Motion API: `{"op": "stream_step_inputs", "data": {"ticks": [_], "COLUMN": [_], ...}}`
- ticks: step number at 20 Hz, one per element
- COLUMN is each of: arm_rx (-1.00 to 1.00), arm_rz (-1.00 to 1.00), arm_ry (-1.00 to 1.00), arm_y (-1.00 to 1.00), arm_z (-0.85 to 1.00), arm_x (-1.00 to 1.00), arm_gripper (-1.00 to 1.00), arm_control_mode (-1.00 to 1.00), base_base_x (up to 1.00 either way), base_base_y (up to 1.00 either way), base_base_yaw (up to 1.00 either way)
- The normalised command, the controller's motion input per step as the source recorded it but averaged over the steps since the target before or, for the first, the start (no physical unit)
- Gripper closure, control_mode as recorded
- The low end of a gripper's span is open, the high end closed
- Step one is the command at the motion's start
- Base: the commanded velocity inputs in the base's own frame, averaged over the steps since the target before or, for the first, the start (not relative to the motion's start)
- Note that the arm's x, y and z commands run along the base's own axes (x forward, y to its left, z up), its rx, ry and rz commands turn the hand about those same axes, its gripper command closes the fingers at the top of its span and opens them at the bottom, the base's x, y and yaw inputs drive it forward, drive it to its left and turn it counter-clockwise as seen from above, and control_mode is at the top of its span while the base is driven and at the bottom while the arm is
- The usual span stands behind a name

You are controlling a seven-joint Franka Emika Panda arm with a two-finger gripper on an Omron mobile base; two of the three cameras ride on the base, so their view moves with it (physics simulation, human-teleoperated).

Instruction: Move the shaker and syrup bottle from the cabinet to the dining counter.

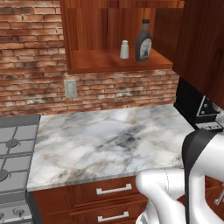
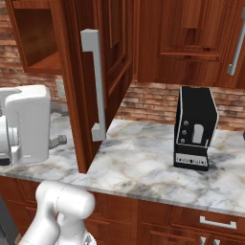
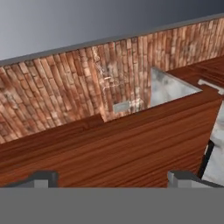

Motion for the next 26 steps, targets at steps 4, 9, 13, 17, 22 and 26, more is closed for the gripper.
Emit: {"op": "stream_step_inputs", "data": {"ticks": [4, 9, 13, 17, 22, 26], "arm_rx": [0.00, -0.03, -0.06, -0.16, -0.25, -0.27], "arm_rz": [0.00, 0.00, 0.00, 0.03, 0.12, 0.13], "arm_ry": [-0.04, 0.00, 0.07, 0.28, 0.39, 0.47], "arm_y": [0.15, 0.47, 0.58, 0.49, 0.38, 0.30], "arm_z": [0.00, 0.00, 0.06, 0.23, 0.26, 0.25], "arm_x": [0.33, 0.23, 0.18, 0.12, 0.00, 0.00], "arm_gripper": [-1.00, -1.00, -1.00, -1.00, -1.00, -1.00], "arm_control_mode": [-1.00, -1.00, -1.00, -1.00, -1.00, -1.00], "base_base_x": [0.00, 0.00, 0.00, 0.00, 0.00, 0.00], "base_base_y": [0.00, 0.00, 0.00, 0.00, 0.00, 0.00], "base_base_yaw": [0.00, 0.00, 0.00, 0.00, 0.00, 0.00]}}
